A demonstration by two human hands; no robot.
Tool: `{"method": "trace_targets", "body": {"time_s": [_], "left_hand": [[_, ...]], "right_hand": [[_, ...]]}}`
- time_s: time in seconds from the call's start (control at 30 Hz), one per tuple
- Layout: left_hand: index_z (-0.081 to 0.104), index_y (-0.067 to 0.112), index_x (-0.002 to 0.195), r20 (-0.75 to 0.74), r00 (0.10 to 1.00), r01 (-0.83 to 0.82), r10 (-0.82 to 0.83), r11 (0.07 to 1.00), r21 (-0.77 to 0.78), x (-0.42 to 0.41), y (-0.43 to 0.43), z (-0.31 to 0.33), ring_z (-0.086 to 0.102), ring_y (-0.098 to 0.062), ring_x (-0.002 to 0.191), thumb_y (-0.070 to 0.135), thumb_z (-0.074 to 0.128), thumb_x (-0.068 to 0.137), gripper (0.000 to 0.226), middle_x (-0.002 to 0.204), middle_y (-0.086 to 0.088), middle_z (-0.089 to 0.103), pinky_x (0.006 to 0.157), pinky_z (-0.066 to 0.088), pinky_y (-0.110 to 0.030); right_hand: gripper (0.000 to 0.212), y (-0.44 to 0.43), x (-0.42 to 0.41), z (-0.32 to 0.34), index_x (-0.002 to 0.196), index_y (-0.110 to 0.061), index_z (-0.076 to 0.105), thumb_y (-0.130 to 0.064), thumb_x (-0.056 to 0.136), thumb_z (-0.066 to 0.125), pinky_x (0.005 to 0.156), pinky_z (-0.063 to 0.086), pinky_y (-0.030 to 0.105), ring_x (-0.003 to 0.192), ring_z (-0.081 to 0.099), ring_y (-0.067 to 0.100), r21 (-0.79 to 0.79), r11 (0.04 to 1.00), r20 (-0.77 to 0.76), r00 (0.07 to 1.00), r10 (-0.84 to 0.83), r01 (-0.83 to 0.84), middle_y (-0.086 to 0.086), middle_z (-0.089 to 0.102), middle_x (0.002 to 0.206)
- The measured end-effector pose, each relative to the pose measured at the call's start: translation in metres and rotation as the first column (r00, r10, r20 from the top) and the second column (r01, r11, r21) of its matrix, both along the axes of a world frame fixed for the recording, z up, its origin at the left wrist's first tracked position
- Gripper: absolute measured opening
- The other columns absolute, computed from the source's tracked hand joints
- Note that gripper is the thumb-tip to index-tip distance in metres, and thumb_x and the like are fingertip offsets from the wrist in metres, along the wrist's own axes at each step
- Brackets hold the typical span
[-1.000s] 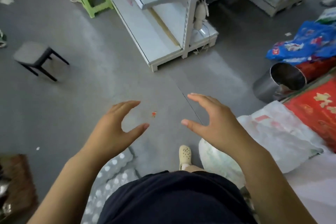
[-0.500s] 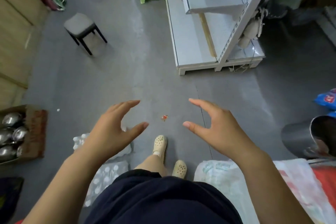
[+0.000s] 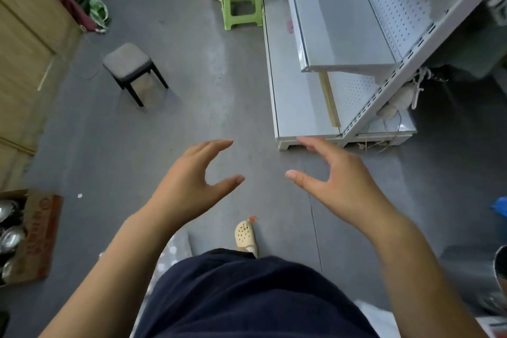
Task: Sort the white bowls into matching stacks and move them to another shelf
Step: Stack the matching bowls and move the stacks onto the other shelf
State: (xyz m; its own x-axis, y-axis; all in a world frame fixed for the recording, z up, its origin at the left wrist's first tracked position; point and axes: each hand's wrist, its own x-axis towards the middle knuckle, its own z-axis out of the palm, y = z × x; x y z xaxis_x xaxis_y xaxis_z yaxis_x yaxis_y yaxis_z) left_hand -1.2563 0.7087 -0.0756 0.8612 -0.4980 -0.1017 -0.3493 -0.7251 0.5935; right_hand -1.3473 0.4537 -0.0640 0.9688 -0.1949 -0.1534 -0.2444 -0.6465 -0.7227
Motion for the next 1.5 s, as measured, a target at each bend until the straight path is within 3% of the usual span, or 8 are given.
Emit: {"method": "trace_targets", "body": {"time_s": [0.17,0.33,0.7,0.9,1.13,1.2,1.33,1.5], "left_hand": [[0.046,0.034,0.149,0.096,0.993,0.066,-0.066,0.998,0.011,0.106,-0.028,0.023,0.047,-0.006,0.135,0.058,0.071,0.086,0.072,0.148,0.014,0.053,0.105,0.032,-0.018],[0.047,0.033,0.149,0.109,0.989,0.100,-0.099,0.995,-0.004,0.185,-0.056,0.037,0.047,-0.008,0.138,0.059,0.071,0.085,0.073,0.148,0.014,0.053,0.109,0.033,-0.023],[0.044,0.035,0.151,0.198,0.972,0.143,-0.124,0.986,-0.085,0.372,-0.160,0.060,0.048,-0.008,0.137,0.058,0.069,0.085,0.074,0.150,0.015,0.051,0.107,0.034,-0.023],[0.044,0.033,0.152,0.286,0.945,0.214,-0.160,0.963,-0.166,0.467,-0.226,0.083,0.046,-0.010,0.139,0.057,0.069,0.087,0.073,0.151,0.013,0.051,0.113,0.040,-0.032],[0.042,0.037,0.151,0.268,0.911,0.366,-0.313,0.913,-0.178,0.541,-0.282,0.072,0.043,-0.004,0.140,0.059,0.066,0.090,0.070,0.153,0.018,0.047,0.108,0.032,-0.020],[0.042,0.037,0.152,0.261,0.892,0.418,-0.369,0.893,-0.167,0.565,-0.299,0.068,0.043,-0.006,0.141,0.061,0.063,0.090,0.069,0.153,0.016,0.048,0.111,0.034,-0.023],[0.046,0.034,0.150,0.272,0.824,0.547,-0.498,0.823,-0.153,0.615,-0.340,0.069,0.046,-0.008,0.139,0.059,0.063,0.091,0.066,0.151,0.014,0.051,0.110,0.033,-0.022],[0.045,0.036,0.150,0.282,0.682,0.718,-0.675,0.691,-0.081,0.670,-0.394,0.083,0.046,-0.009,0.139,0.058,0.061,0.094,0.063,0.153,0.014,0.049,0.106,0.032,-0.019]], "right_hand": [[0.064,-0.022,0.080,0.012,0.144,-0.038,0.052,-0.041,0.086,0.078,0.098,0.024,-0.003,0.123,0.042,-0.015,0.030,0.995,0.049,0.995,-0.092,0.090,-0.027,0.051,0.134],[0.070,-0.046,0.149,0.020,0.148,-0.040,0.044,-0.047,0.086,0.076,0.117,0.035,0.027,0.136,0.044,-0.005,0.043,0.991,0.056,0.990,-0.127,0.125,-0.024,0.050,0.147],[0.067,-0.126,0.331,0.044,0.145,-0.040,0.046,-0.045,0.086,0.077,0.106,0.041,0.018,0.129,0.046,-0.011,0.026,0.983,0.167,0.969,-0.182,0.180,-0.022,0.054,0.141],[0.065,-0.181,0.412,0.068,0.145,-0.041,0.046,-0.047,0.087,0.076,0.111,0.044,0.031,0.128,0.050,-0.003,-0.023,0.969,0.210,0.949,-0.234,0.244,-0.016,0.057,0.139],[0.066,-0.218,0.456,0.063,0.146,-0.041,0.045,-0.045,0.087,0.075,0.087,0.044,0.008,0.124,0.050,0.001,0.010,0.921,0.168,0.907,-0.385,0.389,-0.016,0.055,0.137],[0.066,-0.222,0.465,0.056,0.145,-0.043,0.044,-0.044,0.088,0.075,0.076,0.046,0.004,0.124,0.052,0.003,0.028,0.896,0.141,0.885,-0.443,0.444,-0.014,0.055,0.137],[0.066,-0.229,0.488,0.050,0.145,-0.042,0.046,-0.044,0.087,0.077,0.103,0.039,0.017,0.125,0.050,-0.003,0.029,0.816,0.173,0.801,-0.573,0.577,-0.012,0.057,0.133],[0.064,-0.235,0.519,0.057,0.144,-0.040,0.047,-0.042,0.088,0.077,0.102,0.039,0.018,0.116,0.047,-0.016,0.059,0.669,0.214,0.645,-0.733,0.741,-0.014,0.055,0.129]]}}
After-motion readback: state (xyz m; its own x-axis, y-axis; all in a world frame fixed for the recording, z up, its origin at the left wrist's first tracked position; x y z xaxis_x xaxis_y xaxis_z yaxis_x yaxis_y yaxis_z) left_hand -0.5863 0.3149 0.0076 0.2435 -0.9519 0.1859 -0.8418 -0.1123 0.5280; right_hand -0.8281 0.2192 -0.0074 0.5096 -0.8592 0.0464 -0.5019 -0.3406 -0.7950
